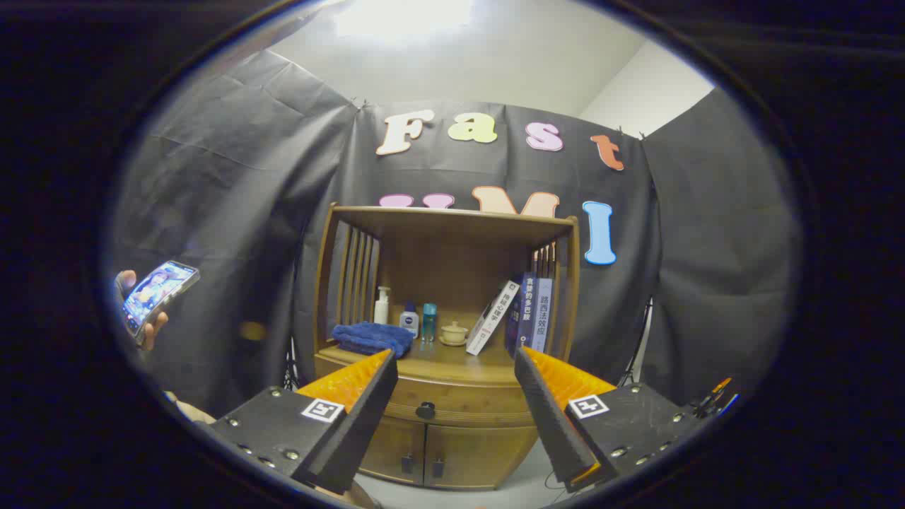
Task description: Pull open the drawer, take out the items inside it, and place them on the countertop above the cabinet.
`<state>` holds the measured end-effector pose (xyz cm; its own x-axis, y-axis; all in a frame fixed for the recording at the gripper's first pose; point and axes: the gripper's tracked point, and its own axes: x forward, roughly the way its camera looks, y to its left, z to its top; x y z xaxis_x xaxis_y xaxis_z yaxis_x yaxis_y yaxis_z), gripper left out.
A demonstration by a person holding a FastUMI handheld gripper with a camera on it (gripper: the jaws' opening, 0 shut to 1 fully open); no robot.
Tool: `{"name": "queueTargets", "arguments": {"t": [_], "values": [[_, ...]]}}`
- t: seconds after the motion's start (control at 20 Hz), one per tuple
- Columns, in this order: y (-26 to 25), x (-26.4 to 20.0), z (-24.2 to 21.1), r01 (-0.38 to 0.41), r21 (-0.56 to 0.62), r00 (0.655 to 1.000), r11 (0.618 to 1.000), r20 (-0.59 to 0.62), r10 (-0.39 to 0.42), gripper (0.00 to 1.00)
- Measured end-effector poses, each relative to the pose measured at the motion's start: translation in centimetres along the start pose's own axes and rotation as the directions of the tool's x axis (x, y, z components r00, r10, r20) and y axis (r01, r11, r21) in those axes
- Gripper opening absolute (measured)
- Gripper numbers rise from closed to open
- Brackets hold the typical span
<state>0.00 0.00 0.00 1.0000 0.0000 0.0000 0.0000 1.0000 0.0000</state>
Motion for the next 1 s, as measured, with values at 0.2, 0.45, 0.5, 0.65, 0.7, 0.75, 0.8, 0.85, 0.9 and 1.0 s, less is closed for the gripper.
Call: {"name": "queueTargets", "arguments": {"t": [0.2, 0.45, 0.5, 0.65, 0.7, 0.75, 0.8, 0.85, 0.9, 1.0], "values": [[0.2, 0.0, -0.5, -0.005, -0.019, 1.000, 1.000, -0.013, 0.005, 1.00], [0.6, 0.4, -1.5, -0.015, -0.035, 1.000, 0.999, -0.022, 0.014, 1.00], [0.6, 0.5, -1.5, -0.016, -0.033, 1.000, 0.999, -0.015, 0.015, 1.00], [0.7, 0.9, -2.2, -0.015, -0.031, 1.000, 0.999, -0.009, 0.015, 1.00], [0.8, 1.2, -2.8, -0.015, -0.031, 1.000, 0.999, -0.016, 0.014, 1.00], [1.0, 1.5, -3.5, -0.018, -0.028, 1.000, 0.999, -0.022, 0.017, 1.00], [1.3, 2.1, -4.4, -0.021, -0.026, 0.999, 0.999, -0.029, 0.021, 1.00], [1.7, 2.8, -5.7, -0.022, -0.026, 0.999, 0.999, -0.038, 0.021, 1.00], [2.1, 3.6, -7.1, -0.022, -0.026, 0.999, 0.999, -0.048, 0.020, 1.00], [3.1, 5.3, -9.8, -0.020, -0.019, 0.998, 1.000, -0.058, 0.018, 1.00]]}}
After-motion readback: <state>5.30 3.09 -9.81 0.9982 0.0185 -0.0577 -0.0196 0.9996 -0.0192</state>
